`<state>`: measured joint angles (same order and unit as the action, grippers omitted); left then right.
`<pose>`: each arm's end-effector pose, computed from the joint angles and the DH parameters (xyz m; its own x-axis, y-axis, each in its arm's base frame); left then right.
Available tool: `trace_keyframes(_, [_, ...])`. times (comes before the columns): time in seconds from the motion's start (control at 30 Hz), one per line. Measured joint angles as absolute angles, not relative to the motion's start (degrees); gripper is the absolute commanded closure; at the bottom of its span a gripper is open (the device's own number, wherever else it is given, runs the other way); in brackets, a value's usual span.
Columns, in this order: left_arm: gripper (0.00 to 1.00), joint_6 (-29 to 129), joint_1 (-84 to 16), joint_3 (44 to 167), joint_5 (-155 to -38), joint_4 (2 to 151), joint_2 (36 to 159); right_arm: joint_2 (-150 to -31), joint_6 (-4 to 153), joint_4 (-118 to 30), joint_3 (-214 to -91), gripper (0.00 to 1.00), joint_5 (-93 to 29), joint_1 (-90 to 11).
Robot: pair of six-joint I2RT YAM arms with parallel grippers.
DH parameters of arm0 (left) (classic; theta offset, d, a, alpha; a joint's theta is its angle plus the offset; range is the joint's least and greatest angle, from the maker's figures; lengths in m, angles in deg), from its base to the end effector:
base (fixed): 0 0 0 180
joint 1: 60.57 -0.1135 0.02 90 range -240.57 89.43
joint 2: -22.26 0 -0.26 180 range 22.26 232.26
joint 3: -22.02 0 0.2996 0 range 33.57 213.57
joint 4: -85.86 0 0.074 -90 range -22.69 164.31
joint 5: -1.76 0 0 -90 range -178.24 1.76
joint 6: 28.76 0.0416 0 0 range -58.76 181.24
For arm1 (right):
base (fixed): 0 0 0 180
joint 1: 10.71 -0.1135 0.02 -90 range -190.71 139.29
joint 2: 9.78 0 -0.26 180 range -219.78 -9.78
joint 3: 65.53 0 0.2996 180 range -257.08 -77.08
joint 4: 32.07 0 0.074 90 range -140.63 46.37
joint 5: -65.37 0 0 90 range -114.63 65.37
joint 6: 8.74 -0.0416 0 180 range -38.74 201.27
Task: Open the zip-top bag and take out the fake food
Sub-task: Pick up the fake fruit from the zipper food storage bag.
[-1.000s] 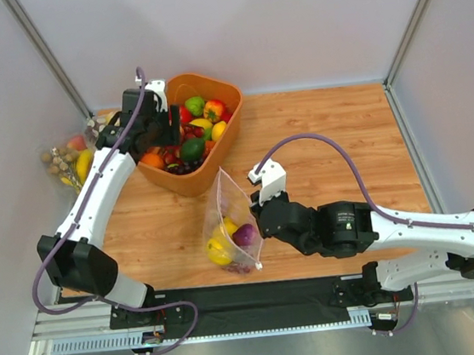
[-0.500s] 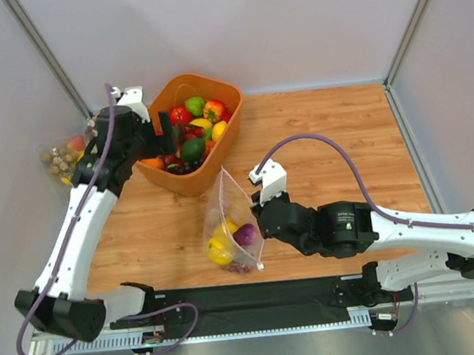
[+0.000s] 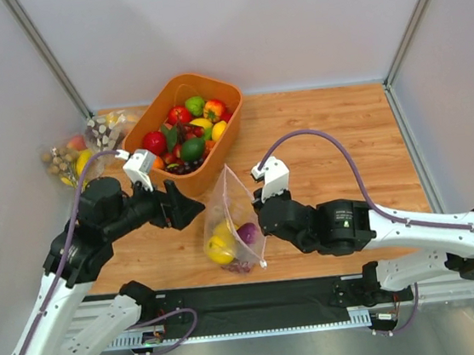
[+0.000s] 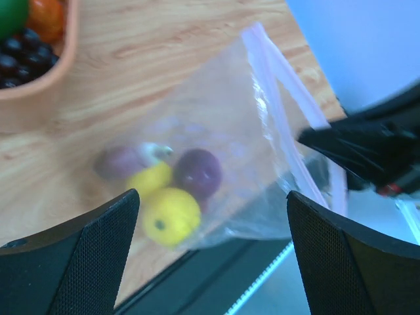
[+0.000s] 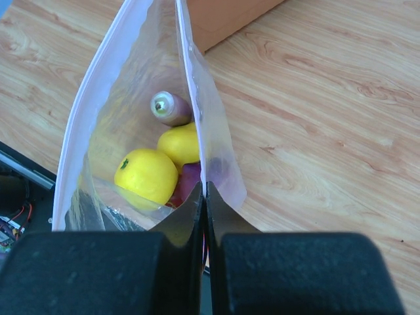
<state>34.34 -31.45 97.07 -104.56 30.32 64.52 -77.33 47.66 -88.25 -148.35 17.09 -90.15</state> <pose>0.1555 -0.1000 0.4065 -0.6150 -0.1544 -0.7733 0.4655 0.7204 -0.5141 0.0802 0.2792 0.3639 -0.4550 -0.1869 -0.8706 -0.4680 0.8820 0.0552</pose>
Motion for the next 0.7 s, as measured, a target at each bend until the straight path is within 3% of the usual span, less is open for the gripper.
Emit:
trace_keyframes(0.3, [0.02,28.51,-23.80,96.62,-104.39,28.79,60.24,-80.72,46.24,-86.87,-146.45,1.00,16.39,-90.00])
trace_keyframes(0.7, [0.01,27.53,-6.09,101.10,-89.15,28.60,72.78,-81.09,45.04,-84.82,-144.54,1.00,14.99,-90.00])
